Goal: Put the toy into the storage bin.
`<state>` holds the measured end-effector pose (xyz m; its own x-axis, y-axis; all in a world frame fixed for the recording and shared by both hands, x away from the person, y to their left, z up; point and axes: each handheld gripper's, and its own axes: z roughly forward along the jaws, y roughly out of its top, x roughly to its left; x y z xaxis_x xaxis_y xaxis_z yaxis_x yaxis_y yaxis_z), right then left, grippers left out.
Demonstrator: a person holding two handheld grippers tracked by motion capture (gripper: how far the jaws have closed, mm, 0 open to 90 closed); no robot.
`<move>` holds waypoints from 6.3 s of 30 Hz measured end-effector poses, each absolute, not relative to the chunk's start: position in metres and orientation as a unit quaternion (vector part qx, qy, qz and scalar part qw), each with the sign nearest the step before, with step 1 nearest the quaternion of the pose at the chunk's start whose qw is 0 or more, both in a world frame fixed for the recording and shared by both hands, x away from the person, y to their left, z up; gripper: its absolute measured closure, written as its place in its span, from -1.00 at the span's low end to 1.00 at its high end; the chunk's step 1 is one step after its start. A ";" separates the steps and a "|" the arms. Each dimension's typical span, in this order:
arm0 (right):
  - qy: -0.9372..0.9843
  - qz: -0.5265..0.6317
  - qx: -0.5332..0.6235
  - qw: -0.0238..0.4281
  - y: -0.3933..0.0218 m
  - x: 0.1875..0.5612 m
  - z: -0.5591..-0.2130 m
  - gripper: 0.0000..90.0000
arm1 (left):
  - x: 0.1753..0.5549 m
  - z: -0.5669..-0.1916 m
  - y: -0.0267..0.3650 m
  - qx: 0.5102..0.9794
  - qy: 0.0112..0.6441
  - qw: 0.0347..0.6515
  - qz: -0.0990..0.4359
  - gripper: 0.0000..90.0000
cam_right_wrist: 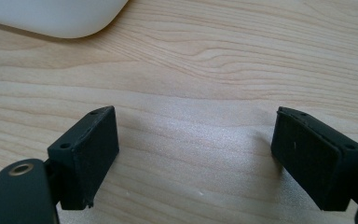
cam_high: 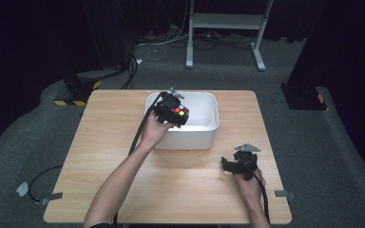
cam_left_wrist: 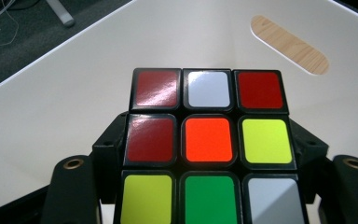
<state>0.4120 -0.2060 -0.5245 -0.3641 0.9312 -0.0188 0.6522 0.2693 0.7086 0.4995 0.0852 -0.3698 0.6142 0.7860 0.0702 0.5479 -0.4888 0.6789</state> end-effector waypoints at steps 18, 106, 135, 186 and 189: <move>0.765 0.312 0.518 0.224 -0.206 0.412 -0.524 -0.67 | 0.490 -0.371 0.087 0.845 0.389 0.313 0.190 -0.27; 0.765 0.312 0.518 0.224 -0.206 0.412 -0.524 -0.67 | 0.477 -0.386 0.146 0.814 0.440 0.316 0.209 -0.22; 0.765 0.312 0.517 0.223 -0.206 0.412 -0.524 -0.67 | 0.466 -0.380 0.147 0.805 0.432 0.352 0.203 -0.26; 0.765 0.312 0.517 0.223 -0.206 0.412 -0.524 -0.67 | 0.436 -0.373 0.189 0.767 0.450 0.407 0.210 -0.27; 0.765 0.312 0.517 0.223 -0.206 0.412 -0.524 -0.67 | 0.434 -0.372 0.190 0.765 0.449 0.410 0.211 -0.28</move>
<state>0.4119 -0.2058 -0.5244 -0.3660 0.9304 -0.0187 0.6518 0.2706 0.7085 0.4338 0.1898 -0.3717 0.5070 0.8607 -0.0450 0.5150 -0.2607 0.8166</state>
